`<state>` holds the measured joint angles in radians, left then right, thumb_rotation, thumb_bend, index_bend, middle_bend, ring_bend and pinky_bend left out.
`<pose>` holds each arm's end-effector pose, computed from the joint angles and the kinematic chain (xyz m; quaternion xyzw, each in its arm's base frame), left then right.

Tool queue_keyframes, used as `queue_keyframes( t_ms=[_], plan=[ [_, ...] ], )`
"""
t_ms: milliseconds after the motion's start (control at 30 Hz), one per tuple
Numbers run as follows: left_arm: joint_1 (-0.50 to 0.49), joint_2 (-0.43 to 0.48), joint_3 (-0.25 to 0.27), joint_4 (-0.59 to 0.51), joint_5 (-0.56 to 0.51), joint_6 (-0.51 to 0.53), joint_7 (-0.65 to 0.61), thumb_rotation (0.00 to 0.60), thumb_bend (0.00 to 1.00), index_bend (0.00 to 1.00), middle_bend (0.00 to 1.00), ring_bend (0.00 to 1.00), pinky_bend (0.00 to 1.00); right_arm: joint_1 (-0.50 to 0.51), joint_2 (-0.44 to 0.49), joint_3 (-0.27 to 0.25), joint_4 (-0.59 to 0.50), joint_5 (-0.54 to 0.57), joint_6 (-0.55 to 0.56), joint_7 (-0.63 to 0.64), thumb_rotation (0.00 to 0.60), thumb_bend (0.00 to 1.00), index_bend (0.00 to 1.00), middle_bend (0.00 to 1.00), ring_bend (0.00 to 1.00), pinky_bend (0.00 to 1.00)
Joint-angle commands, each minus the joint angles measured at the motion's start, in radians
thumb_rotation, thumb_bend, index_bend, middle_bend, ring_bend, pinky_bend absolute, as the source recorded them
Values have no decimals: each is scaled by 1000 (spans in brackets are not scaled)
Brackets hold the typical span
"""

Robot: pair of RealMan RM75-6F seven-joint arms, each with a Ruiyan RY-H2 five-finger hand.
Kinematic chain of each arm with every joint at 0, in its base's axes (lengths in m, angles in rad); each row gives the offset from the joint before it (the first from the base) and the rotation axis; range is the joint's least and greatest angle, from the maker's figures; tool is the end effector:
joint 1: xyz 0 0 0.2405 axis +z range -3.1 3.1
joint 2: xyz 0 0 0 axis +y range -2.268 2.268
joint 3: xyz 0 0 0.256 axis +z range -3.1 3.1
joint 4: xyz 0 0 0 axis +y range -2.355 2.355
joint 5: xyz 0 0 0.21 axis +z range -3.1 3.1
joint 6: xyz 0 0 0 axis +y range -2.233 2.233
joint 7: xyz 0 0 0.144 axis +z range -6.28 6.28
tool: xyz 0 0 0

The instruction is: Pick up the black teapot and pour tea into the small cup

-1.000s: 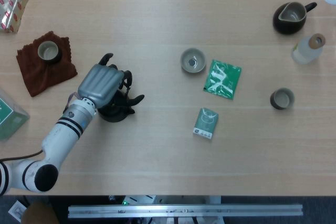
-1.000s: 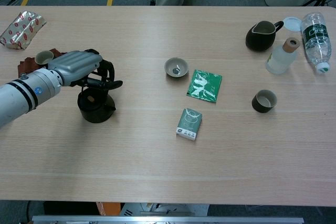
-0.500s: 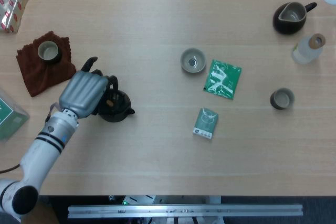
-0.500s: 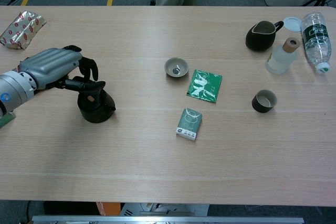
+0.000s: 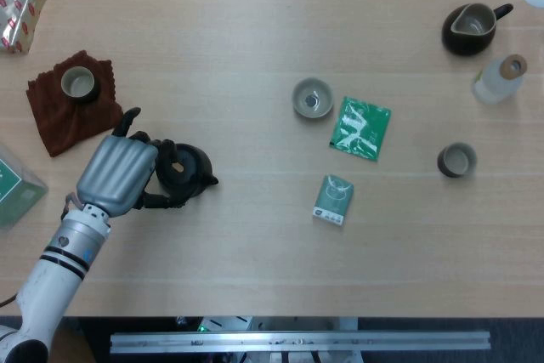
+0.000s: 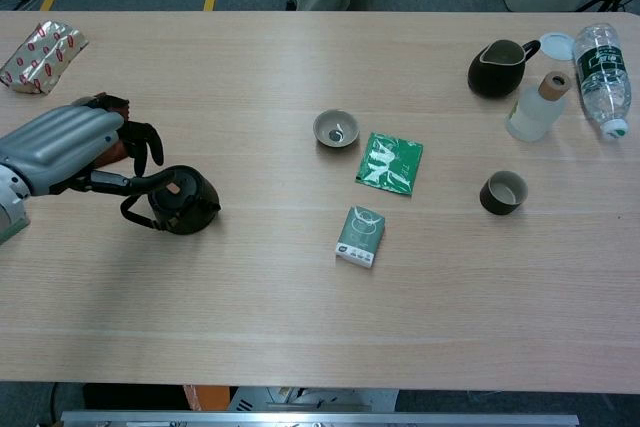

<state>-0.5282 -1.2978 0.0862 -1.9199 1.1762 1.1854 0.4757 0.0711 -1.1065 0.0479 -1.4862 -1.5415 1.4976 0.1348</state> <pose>-0.1917 0.2274 0.0330 -0.7501 -0.4158 -0.3034 0.4151 -0.3326 -0.1780 0.1756 0.5987 -0.3792 0.3949 0.5847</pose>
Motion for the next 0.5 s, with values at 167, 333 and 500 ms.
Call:
queue_keyframes(
  t_ms=[167, 333, 500],
  plan=[
    [23, -26, 10, -1, 11, 2, 30, 193, 183, 474, 504, 378, 56, 0, 1, -2, 2, 4, -8, 2, 600, 141, 343, 295, 181, 261],
    [39, -45, 16, 12, 26, 2, 34, 199, 183, 474, 507, 378, 56, 2, 2, -1, 1, 4, -10, 0, 600, 141, 343, 295, 181, 261],
    [52, -61, 18, 24, 40, -1, 34, 201, 183, 473, 507, 379, 55, 2, 2, -3, 1, 5, -14, -2, 600, 141, 343, 295, 182, 261]
  ],
)
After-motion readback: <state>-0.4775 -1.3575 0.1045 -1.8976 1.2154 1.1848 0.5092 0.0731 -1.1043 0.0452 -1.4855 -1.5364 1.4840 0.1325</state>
